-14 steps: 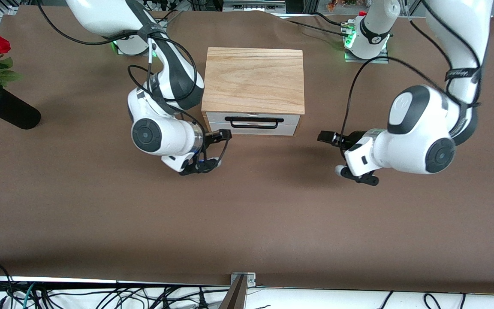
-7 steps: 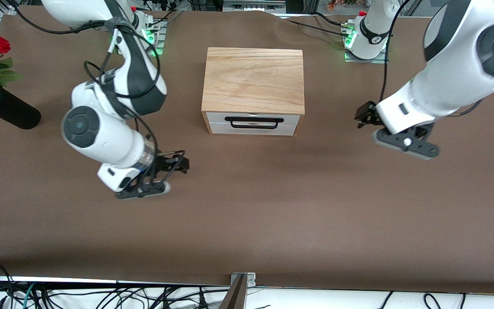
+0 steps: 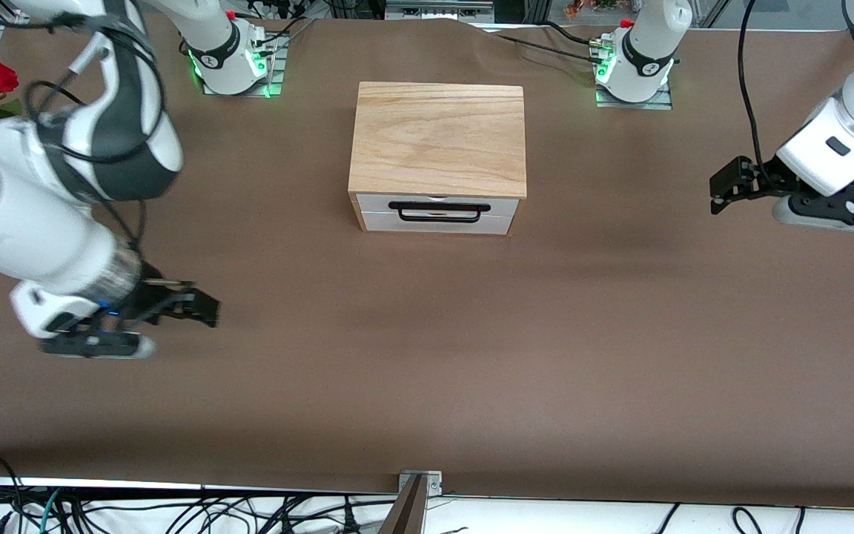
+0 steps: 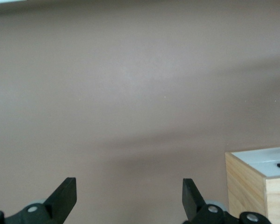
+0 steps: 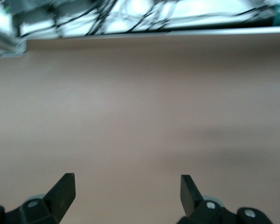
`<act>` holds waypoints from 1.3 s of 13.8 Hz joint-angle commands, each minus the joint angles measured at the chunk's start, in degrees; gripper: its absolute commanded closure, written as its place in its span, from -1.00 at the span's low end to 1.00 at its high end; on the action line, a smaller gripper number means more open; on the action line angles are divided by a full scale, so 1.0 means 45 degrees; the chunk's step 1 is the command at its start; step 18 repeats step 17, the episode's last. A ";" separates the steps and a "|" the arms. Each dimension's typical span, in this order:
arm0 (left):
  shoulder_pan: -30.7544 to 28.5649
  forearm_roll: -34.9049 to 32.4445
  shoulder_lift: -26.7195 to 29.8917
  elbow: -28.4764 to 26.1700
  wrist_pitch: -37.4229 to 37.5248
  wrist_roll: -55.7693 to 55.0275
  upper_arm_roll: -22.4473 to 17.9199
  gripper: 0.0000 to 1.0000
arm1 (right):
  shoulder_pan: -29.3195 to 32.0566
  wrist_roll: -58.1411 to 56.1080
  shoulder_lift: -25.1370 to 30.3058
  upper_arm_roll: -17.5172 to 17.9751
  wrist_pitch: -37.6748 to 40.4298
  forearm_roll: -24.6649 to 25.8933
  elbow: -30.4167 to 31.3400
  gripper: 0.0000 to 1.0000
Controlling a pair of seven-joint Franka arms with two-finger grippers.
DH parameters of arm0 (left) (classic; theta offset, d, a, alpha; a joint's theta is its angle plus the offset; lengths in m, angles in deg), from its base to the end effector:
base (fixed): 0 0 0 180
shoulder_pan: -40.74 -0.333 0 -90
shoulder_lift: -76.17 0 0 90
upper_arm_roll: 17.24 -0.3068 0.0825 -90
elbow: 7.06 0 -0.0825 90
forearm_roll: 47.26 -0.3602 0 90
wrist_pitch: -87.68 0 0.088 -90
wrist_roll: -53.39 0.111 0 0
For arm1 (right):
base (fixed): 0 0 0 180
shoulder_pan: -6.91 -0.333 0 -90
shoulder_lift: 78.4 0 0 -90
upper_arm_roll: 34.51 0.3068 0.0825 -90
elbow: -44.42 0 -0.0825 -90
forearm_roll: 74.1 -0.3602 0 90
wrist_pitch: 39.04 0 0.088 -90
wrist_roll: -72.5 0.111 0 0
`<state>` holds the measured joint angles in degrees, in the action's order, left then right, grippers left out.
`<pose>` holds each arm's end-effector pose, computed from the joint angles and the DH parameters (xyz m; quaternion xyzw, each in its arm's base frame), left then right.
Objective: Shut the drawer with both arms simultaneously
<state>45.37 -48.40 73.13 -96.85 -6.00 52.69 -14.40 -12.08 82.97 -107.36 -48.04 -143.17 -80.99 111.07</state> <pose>0.5478 -0.0690 0.5900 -0.9982 0.0596 -0.0080 0.0081 0.6795 0.1164 0.5181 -0.9961 0.0347 -0.0791 0.0150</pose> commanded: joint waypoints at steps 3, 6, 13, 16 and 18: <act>-0.0012 -0.0195 0.0403 -0.0554 -0.0255 0.0001 0.0013 -1.00 | 0.2106 -0.0062 0.2428 0.1286 0.0132 0.0922 0.1749 -1.00; -0.0089 -0.0176 0.0403 -0.0554 -0.0217 0.0079 -0.0026 -1.00 | 0.3005 -0.0082 0.3775 0.2359 0.0501 0.1841 0.3075 -1.00; -0.0090 -0.0176 0.0422 -0.0554 -0.0080 0.0118 -0.0026 -1.00 | 0.3125 -0.0140 0.3761 0.2558 0.1615 0.1824 0.3061 -1.00; -0.0090 -0.0176 0.0422 -0.0554 -0.0080 0.0118 -0.0006 -1.00 | 0.3125 -0.0140 0.3759 0.2558 0.1616 0.1862 0.3060 -1.00; -0.0090 -0.0195 0.0422 -0.0554 -0.0080 0.0118 -0.0006 -1.00 | 0.3125 -0.0140 0.3759 0.2558 0.1616 0.1862 0.3060 -1.00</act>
